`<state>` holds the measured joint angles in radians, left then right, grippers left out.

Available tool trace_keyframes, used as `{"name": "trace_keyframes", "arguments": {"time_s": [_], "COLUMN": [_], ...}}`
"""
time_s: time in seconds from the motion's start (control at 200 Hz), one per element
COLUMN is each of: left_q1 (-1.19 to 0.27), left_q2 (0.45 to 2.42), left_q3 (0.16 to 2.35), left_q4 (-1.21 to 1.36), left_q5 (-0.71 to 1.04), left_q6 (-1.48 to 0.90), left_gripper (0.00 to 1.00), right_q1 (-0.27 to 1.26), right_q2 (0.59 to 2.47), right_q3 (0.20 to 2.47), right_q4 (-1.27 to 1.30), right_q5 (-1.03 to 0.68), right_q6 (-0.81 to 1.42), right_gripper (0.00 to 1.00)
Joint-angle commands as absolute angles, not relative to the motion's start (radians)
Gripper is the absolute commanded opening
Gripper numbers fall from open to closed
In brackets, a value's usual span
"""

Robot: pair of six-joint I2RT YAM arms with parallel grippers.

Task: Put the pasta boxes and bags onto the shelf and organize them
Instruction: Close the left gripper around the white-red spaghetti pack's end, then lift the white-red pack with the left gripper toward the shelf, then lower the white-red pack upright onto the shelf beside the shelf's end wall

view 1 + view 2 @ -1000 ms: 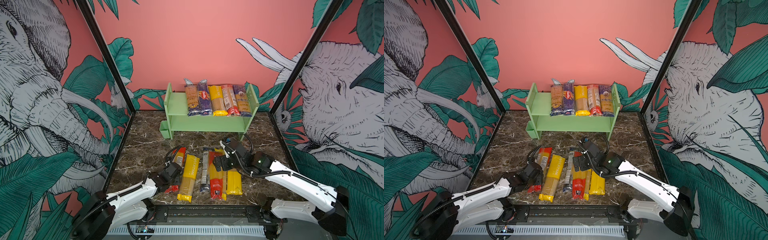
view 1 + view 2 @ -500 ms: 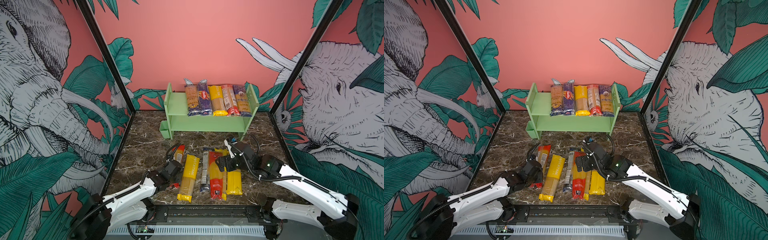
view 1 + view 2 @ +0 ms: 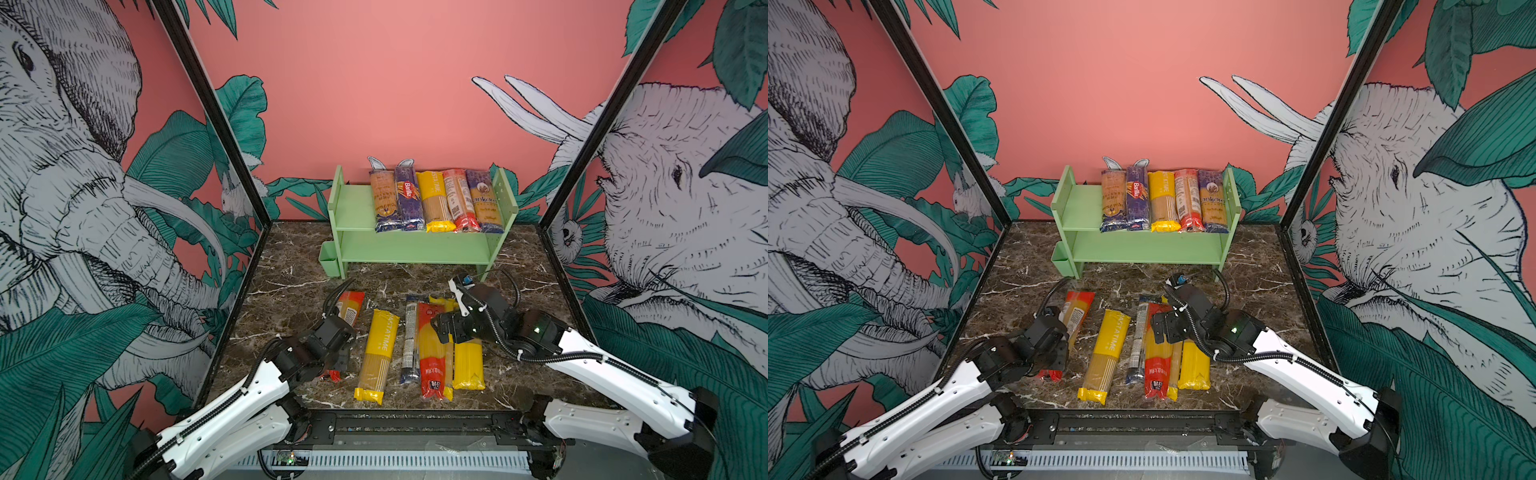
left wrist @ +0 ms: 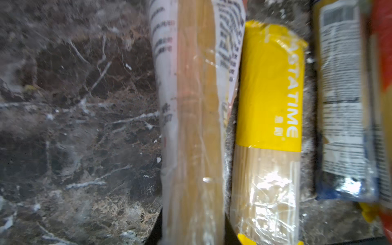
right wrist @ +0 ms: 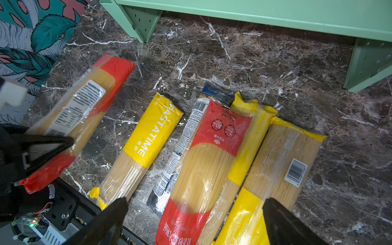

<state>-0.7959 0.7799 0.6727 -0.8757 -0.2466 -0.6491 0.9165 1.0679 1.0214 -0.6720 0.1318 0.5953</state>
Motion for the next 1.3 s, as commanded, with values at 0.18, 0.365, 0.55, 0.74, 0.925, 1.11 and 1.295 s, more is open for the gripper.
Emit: {"name": "trace_keyframes", "arguments": {"time_s": [0.18, 0.365, 0.55, 0.74, 0.925, 1.11, 1.295], "left_q1": [-0.798, -0.798, -0.798, -0.798, -0.798, -0.795, -0.719], "left_q2": [0.714, 0.705, 0.747, 0.857, 1.025, 1.254, 1.477], "left_q3": [0.879, 1.004, 1.196, 1.429, 1.617, 1.834, 2.053], "left_q4": [-0.956, -1.008, -1.038, -1.055, -1.037, -1.004, -0.970], "left_q5": [-0.321, -0.307, -0.252, -0.206, -0.236, -0.348, -0.343], "left_q6": [-0.577, -0.546, -0.503, -0.446, -0.369, -0.262, -0.224], "left_gripper": [0.00, 0.00, 0.00, 0.00, 0.00, 0.00, 0.00], "right_q1": [0.920, 0.920, 0.919, 0.918, 0.919, 0.916, 0.913], "right_q2": [1.030, 1.025, 1.025, 1.029, 1.031, 1.055, 1.121], "right_q3": [1.060, 1.080, 1.102, 1.119, 1.140, 1.194, 1.305], "right_q4": [-0.695, -0.711, -0.713, -0.722, -0.729, -0.734, -0.759], "right_q5": [0.167, 0.176, 0.182, 0.191, 0.204, 0.209, 0.218], "right_q6": [0.589, 0.580, 0.573, 0.564, 0.551, 0.512, 0.450], "right_gripper": [0.99, 0.99, 0.99, 0.99, 0.99, 0.99, 0.99]}}
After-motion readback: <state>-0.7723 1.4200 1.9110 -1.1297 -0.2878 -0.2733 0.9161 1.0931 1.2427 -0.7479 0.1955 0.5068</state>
